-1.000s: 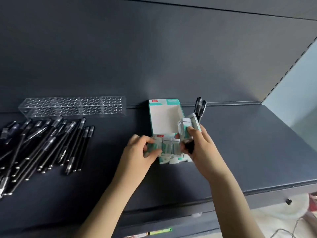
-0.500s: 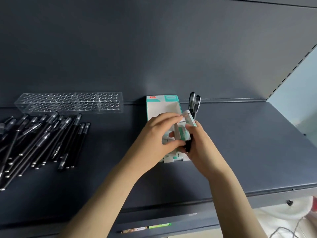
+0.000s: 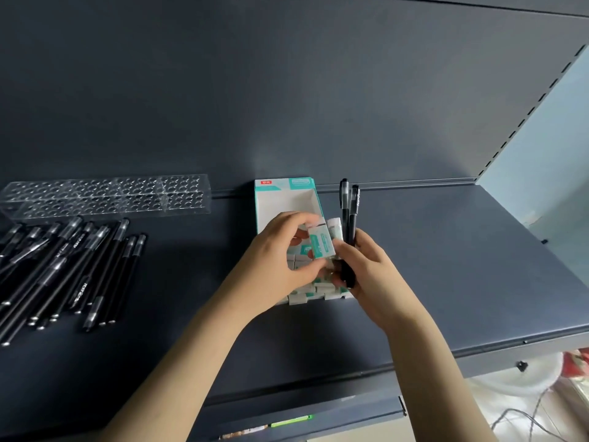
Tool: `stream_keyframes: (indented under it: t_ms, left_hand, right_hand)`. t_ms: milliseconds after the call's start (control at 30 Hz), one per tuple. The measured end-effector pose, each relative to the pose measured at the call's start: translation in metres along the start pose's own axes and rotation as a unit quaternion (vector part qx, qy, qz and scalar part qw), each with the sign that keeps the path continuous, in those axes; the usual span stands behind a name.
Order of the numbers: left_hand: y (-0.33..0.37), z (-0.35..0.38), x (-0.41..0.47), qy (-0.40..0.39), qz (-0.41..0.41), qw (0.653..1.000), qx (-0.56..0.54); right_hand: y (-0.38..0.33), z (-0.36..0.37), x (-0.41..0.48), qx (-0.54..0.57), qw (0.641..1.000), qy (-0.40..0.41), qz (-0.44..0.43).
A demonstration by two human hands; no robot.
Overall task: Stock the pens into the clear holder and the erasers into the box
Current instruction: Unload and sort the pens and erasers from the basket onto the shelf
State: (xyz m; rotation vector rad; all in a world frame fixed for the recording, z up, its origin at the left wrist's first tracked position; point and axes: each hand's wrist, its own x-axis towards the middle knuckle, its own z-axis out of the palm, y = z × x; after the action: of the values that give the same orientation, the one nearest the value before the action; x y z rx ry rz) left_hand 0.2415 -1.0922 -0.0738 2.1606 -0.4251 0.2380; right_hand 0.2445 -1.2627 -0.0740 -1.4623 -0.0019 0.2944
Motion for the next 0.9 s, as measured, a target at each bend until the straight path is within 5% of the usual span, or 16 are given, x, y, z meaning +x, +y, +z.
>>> stream_keyframes:
  t_ms: [433, 900]
  left_hand:
    - [-0.014, -0.002, -0.013, -0.008, -0.030, 0.999, 0.006]
    - [-0.033, -0.020, -0.031, -0.016, -0.069, 0.993, 0.095]
  right_hand:
    - [0.008, -0.006, -0.005, -0.049, 0.998, 0.045, -0.011]
    - [0.026, -0.016, -0.003, -0.299, 0.936, 0.161, -0.089]
